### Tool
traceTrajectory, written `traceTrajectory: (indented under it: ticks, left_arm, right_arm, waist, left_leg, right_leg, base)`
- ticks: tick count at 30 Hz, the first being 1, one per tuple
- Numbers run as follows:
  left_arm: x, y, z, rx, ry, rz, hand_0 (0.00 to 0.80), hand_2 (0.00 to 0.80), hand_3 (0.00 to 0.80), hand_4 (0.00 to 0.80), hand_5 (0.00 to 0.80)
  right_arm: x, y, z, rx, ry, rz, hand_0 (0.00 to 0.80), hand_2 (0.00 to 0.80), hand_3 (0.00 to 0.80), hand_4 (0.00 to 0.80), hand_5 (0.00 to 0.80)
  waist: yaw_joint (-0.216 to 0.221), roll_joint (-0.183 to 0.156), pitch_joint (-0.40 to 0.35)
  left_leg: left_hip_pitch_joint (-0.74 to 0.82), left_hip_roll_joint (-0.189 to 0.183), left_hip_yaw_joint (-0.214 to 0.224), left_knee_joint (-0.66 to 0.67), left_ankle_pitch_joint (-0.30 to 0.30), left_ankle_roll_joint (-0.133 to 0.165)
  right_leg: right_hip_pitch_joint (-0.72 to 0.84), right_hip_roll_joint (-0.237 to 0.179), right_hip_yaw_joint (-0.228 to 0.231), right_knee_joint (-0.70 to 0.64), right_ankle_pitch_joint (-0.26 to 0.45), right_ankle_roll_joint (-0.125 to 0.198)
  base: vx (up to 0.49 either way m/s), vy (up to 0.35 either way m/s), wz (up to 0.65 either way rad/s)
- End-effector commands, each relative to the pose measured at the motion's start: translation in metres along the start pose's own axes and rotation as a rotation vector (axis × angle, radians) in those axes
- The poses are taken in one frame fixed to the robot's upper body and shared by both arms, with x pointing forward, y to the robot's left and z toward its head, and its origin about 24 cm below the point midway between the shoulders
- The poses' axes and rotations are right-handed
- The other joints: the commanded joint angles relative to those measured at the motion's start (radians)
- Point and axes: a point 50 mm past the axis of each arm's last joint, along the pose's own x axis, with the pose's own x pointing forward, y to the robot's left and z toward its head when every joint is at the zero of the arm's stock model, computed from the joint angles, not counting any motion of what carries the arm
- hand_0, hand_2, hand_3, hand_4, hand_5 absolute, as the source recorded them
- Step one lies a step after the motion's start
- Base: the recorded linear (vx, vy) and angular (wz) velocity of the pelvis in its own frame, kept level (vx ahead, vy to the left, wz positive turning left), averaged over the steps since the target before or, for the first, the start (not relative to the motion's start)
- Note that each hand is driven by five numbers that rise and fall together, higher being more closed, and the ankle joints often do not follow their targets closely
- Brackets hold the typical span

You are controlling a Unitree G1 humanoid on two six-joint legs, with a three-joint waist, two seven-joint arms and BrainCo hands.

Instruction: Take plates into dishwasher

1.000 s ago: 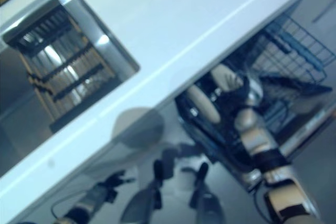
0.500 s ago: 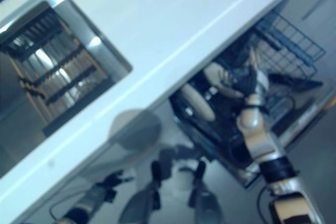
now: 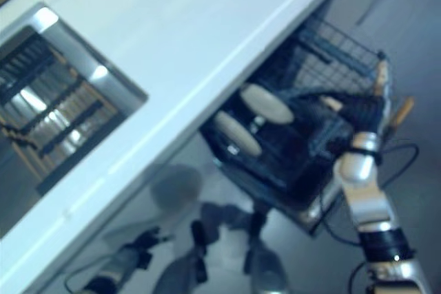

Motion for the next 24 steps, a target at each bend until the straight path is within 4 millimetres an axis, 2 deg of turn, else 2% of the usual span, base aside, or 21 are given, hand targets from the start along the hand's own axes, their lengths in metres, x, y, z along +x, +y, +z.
traceTrajectory:
  ticks: [1, 7, 10, 17, 24]
  left_arm:
    - [-0.003, 0.005, -0.024, 0.007, 0.080, 0.038, 0.000, 0.000, 0.000, 0.000, 0.000]
    - [-0.002, 0.004, -0.023, 0.002, 0.082, 0.037, 0.000, 0.000, 0.000, 0.000, 0.000]
    - [-0.002, 0.005, -0.020, 0.004, 0.078, 0.037, 0.000, 0.000, 0.000, 0.000, 0.000]
    - [0.003, 0.000, -0.004, 0.006, 0.042, 0.008, 0.000, 0.000, 0.000, 0.000, 0.000]
    - [0.006, -0.008, 0.007, 0.012, 0.003, -0.032, 0.000, 0.000, 0.000, 0.000, 0.000]
  right_arm:
    - [-0.004, -0.017, -0.004, 0.211, 0.040, -0.097, 0.000, 0.000, 0.000, 0.000, 0.000]
    - [-0.019, -0.021, -0.043, 0.333, 0.232, -0.139, 0.000, 0.000, 0.000, 0.000, 0.000]
    - [-0.020, -0.024, -0.050, 0.322, 0.267, -0.163, 0.000, 0.000, 0.000, 0.000, 0.000]
    - [-0.016, -0.028, -0.070, 0.280, 0.353, -0.152, 0.000, 0.000, 0.000, 0.000, 0.000]
    - [-0.011, -0.027, -0.087, 0.303, 0.425, -0.162, 0.000, 0.000, 0.000, 0.000, 0.000]
  waist:
    - [-0.020, -0.014, -0.092]
    - [-0.050, -0.008, -0.094]
    - [-0.058, -0.002, -0.089]
    - [-0.090, 0.057, -0.056]
    - [-0.098, 0.112, -0.032]
  left_leg:
    - [0.009, -0.023, 0.041, 0.000, -0.143, 0.061]
    - [0.019, -0.001, 0.066, 0.000, -0.131, 0.043]
    - [0.016, 0.006, 0.072, 0.000, -0.122, 0.037]
    - [-0.002, 0.023, 0.079, 0.000, -0.086, 0.015]
    - [-0.019, 0.022, 0.070, 0.002, -0.065, 0.001]
  right_leg:
    - [0.025, 0.024, 0.047, 0.111, -0.231, 0.022]
    - [0.023, 0.034, 0.062, 0.123, -0.245, -0.002]
    - [0.011, 0.035, 0.061, 0.144, -0.258, -0.011]
    - [-0.056, 0.022, 0.051, 0.274, -0.337, -0.050]
    - [-0.120, -0.002, 0.044, 0.394, -0.405, -0.080]
  base:
    - [-0.049, -0.140, -0.28]
    - [-0.066, -0.169, -0.20]
    - [-0.080, -0.163, -0.14]
    - [-0.070, -0.143, -0.07]
    - [-0.020, -0.097, -0.04]
